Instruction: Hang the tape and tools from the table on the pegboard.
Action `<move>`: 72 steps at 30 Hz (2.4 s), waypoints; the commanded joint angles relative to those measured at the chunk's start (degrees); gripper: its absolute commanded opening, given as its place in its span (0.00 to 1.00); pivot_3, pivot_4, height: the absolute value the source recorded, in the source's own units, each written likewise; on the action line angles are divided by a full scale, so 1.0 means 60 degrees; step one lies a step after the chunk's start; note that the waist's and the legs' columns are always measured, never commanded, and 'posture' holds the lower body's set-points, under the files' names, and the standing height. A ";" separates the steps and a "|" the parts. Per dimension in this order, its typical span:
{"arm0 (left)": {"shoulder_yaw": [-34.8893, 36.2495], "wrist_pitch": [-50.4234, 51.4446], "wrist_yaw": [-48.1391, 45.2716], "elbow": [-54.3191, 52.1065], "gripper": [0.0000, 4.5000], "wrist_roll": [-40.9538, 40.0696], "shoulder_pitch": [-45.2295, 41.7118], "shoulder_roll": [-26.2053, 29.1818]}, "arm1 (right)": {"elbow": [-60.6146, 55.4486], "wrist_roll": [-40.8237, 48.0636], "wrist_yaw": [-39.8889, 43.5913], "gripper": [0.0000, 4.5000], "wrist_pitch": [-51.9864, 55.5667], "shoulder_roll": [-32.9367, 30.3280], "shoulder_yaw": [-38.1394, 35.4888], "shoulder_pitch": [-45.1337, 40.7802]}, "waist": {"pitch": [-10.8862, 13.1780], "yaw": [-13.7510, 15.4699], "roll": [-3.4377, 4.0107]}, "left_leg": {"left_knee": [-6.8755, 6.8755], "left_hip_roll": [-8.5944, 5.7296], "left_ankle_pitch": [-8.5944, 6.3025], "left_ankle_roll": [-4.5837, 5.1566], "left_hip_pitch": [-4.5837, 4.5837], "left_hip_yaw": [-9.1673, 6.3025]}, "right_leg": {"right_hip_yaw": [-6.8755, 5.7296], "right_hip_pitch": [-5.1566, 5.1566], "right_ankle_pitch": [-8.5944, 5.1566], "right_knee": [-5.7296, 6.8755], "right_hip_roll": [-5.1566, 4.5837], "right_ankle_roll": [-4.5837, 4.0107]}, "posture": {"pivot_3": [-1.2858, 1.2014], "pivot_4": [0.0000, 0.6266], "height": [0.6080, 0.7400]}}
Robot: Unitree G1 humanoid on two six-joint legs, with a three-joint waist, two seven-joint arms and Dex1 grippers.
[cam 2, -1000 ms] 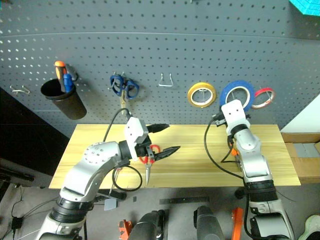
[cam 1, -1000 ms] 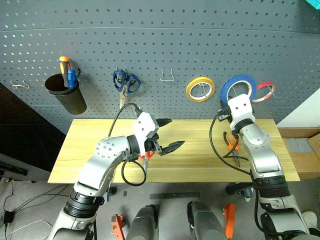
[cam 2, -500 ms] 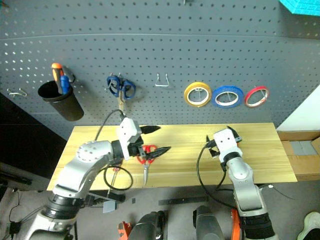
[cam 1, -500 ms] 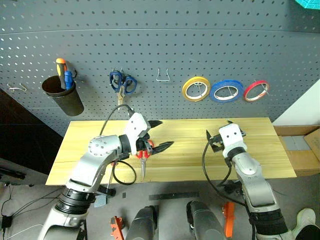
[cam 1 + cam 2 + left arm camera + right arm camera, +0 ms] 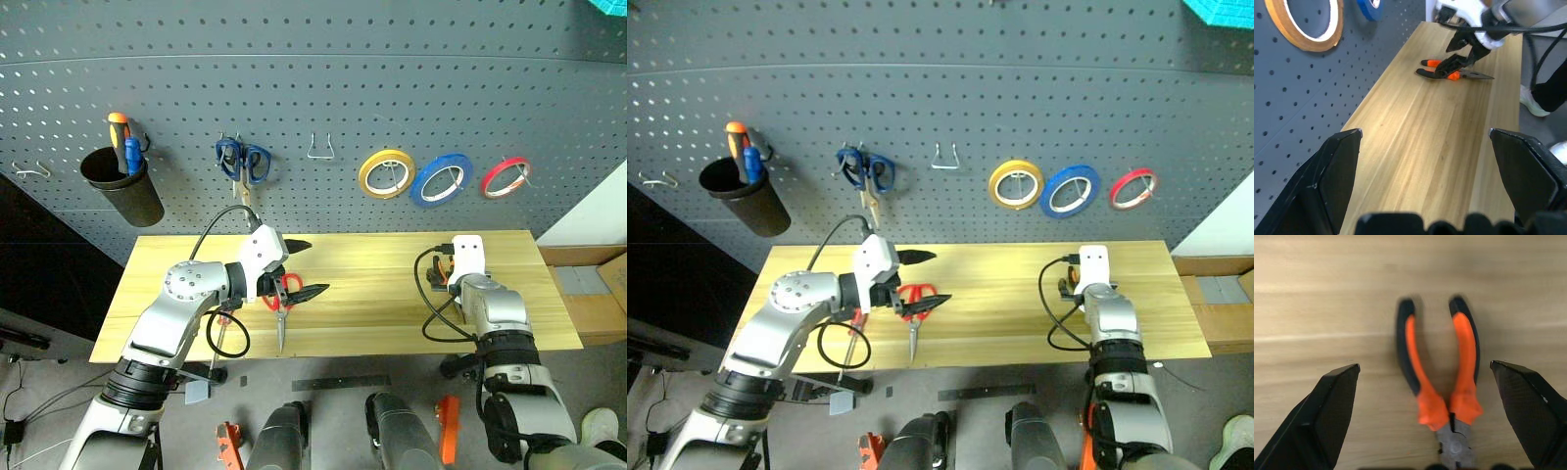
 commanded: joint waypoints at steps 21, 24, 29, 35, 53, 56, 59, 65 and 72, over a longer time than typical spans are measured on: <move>0.0476 0.0362 0.0348 -0.0790 1.00 -0.0366 0.0477 0.0001 | 0.5752 0.0932 0.0324 0.42 -0.2176 -0.0753 -0.0268 -0.2287 | -0.0015 -0.0029 -0.0021 | 0.0013 0.0002 0.0002 0.0001 0.0017 0.0003 | 0.0004 0.0022 0.0003 0.0007 0.0004 0.0004 | 0.50 0.33 1.00; 0.0959 0.0568 0.0610 -0.0864 1.00 -0.0652 0.0672 -0.0039 | 0.4679 0.1006 0.0389 0.41 -0.1990 -0.0527 -0.0052 -0.2167 | -0.0017 -0.0029 -0.0025 | 0.0020 0.0003 0.0002 0.0001 0.0017 0.0004 | 0.0007 0.0023 0.0003 0.0006 0.0004 0.0004 | 0.50 0.33 1.00; 0.1768 0.0648 0.1175 -0.1048 1.00 -0.0868 0.1247 -0.0007 | -0.1504 0.1495 0.0324 0.41 0.0379 0.0470 0.0541 -0.0329 | -0.0016 -0.0039 -0.0018 | 0.0008 0.0014 0.0002 0.0000 0.0010 -0.0002 | 0.0005 -0.0003 0.0003 0.0032 0.0007 0.0003 | 0.50 0.34 1.00; 0.2441 0.0822 0.1579 -0.1228 1.00 -0.1168 0.1655 -0.0005 | -0.7802 0.1678 -0.0092 0.40 0.2842 0.1662 0.2094 0.1885 | -0.0017 0.0009 -0.0013 | 0.0010 0.0011 0.0001 -0.0005 -0.0042 -0.0050 | 0.0022 -0.0106 -0.0009 0.0112 0.0000 0.0008 | 0.50 0.34 1.00; 0.3762 0.1025 0.2934 -0.1678 1.00 -0.2281 0.1543 -0.0557 | -0.9370 0.0733 -0.0009 0.39 0.0338 0.1921 0.3566 -0.1327 | -0.0020 0.0060 -0.0019 | 0.0068 0.0016 0.0010 -0.0013 -0.0025 -0.0036 | 0.0023 -0.0086 -0.0007 0.0122 0.0005 0.0007 | 0.50 0.31 1.00; 0.3969 0.1114 0.3078 -0.1678 1.00 -0.2572 0.1370 -0.0576 | -0.8304 0.0881 -0.0131 0.39 -0.0190 0.2403 0.3230 -0.2347 | -0.0029 0.0074 -0.0030 | 0.0064 0.0015 0.0009 -0.0015 -0.0022 -0.0049 | 0.0009 -0.0081 -0.0006 0.0129 0.0004 0.0004 | 0.50 0.30 1.00; 0.4117 0.1252 0.3077 -0.1755 1.00 -0.2870 0.1290 -0.0499 | -0.6973 0.0938 -0.0283 0.38 -0.1100 0.2854 0.2969 -0.3287 | -0.0028 0.0085 -0.0030 | 0.0064 0.0008 0.0009 -0.0016 -0.0023 -0.0047 | 0.0014 -0.0083 -0.0002 0.0130 0.0000 -0.0002 | 0.51 0.30 1.00; 0.4160 0.1454 0.3153 -0.1904 1.00 -0.3103 0.1112 -0.0356 | -0.4031 0.0818 -0.0464 0.09 -0.3476 0.3298 0.2572 -0.4864 | -0.0029 0.0157 -0.0030 | 0.0040 0.0006 0.0009 -0.0017 -0.0022 -0.0043 | 0.0012 -0.0094 0.0001 0.0132 0.0001 -0.0007 | 0.52 0.29 1.00; 0.3980 0.1510 0.3239 -0.2145 1.00 -0.3030 0.0939 -0.0376 | -0.1650 0.0624 -0.0460 0.05 -0.5439 0.3160 0.2437 -0.5513 | -0.0029 0.0296 -0.0031 | 0.0006 0.0005 0.0016 -0.0030 -0.0023 -0.0032 | -0.0001 -0.0097 0.0002 0.0114 0.0001 -0.0011 | 0.54 0.28 1.00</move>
